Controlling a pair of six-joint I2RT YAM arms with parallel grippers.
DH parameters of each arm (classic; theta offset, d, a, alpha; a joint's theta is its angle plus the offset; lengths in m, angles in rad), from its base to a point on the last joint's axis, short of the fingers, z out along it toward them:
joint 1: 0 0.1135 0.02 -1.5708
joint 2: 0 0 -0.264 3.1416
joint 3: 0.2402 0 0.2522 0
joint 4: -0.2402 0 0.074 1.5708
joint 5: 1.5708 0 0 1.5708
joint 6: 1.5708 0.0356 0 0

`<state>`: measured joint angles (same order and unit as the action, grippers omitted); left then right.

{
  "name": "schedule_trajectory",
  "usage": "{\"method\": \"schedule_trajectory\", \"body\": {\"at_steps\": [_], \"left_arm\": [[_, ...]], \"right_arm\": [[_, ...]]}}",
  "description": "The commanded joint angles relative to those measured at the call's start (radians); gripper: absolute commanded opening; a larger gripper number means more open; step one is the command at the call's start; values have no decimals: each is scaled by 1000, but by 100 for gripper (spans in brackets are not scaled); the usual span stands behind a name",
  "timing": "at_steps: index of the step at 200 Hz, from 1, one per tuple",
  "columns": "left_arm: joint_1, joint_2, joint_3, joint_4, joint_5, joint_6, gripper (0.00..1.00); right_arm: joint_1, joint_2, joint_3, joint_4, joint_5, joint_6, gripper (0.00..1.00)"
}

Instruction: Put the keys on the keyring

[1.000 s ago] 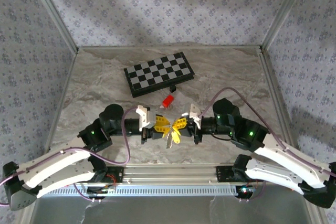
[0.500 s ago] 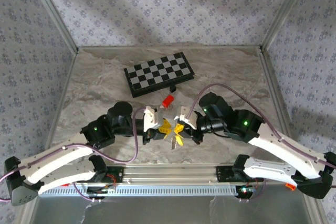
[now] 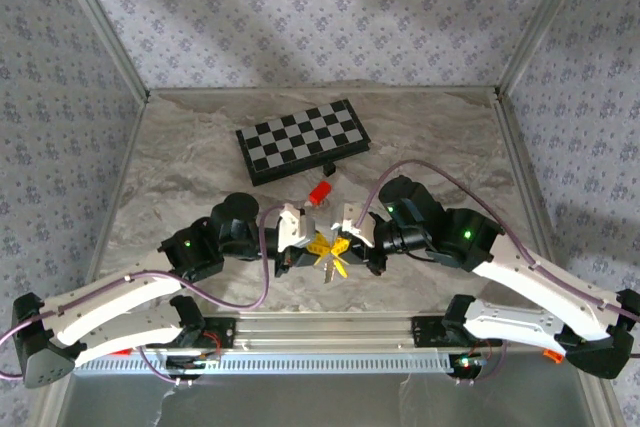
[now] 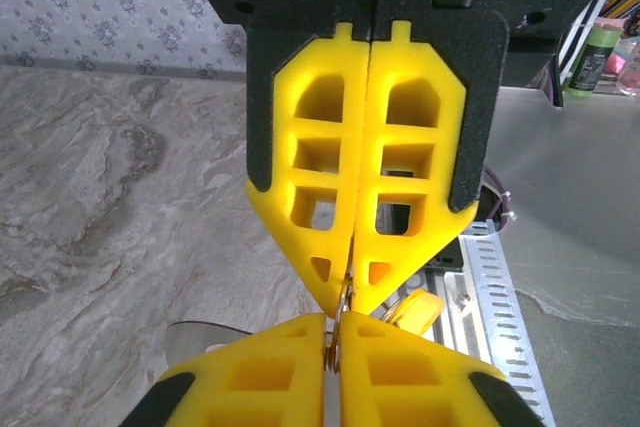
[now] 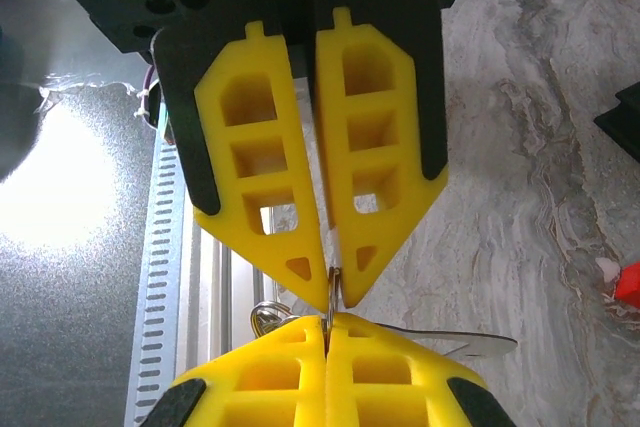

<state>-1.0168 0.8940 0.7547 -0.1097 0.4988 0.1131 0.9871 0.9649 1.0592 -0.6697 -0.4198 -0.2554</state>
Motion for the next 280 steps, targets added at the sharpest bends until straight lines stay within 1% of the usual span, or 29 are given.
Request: {"method": "schedule_trajectory", "body": {"at_steps": [1, 10, 43, 50, 68, 81, 103, 131, 173, 196, 207, 236, 264, 275, 280], "left_arm": [[-2, 2, 37, 16, 14, 10, 5], [-1, -1, 36, 22, 17, 9, 0], [-2, -42, 9, 101, 2, -24, 0], [-2, -55, -6, 132, -11, -37, 0], [-1, -81, -48, 243, -38, -66, 0], [1, -97, -75, 312, -49, -83, 0], [0, -116, -104, 402, -32, -106, 0], [0, -100, -116, 484, 12, -134, 0], [0, -81, -129, 572, 47, -161, 0], [-1, -77, -136, 579, 53, -165, 0], [0, -78, -138, 577, 56, -165, 0], [0, -80, -138, 572, 61, -165, 0], [0, -80, -135, 558, 60, -161, 0], [-1, -79, -134, 552, 58, -159, 0], [0, -79, -131, 546, 57, -158, 0]], "right_arm": [[8, -3, 28, 39, -46, -1, 0], [9, 0, 28, 41, -45, 1, 0], [13, -13, 17, 65, -11, 19, 0], [15, -25, 8, 64, 3, 20, 6], [15, -77, -52, 173, 27, 64, 21], [15, -119, -95, 242, 42, 95, 26], [13, -183, -161, 352, 70, 138, 26], [10, -252, -235, 483, 53, 178, 27], [4, -262, -233, 499, 42, 192, 27], [3, -262, -238, 519, 40, 197, 27], [4, -261, -240, 531, 38, 198, 24], [3, -249, -240, 535, 34, 194, 16], [1, -238, -233, 518, 35, 186, 3], [1, -238, -228, 506, 38, 182, 0], [1, -238, -227, 499, 39, 179, 0]]}}
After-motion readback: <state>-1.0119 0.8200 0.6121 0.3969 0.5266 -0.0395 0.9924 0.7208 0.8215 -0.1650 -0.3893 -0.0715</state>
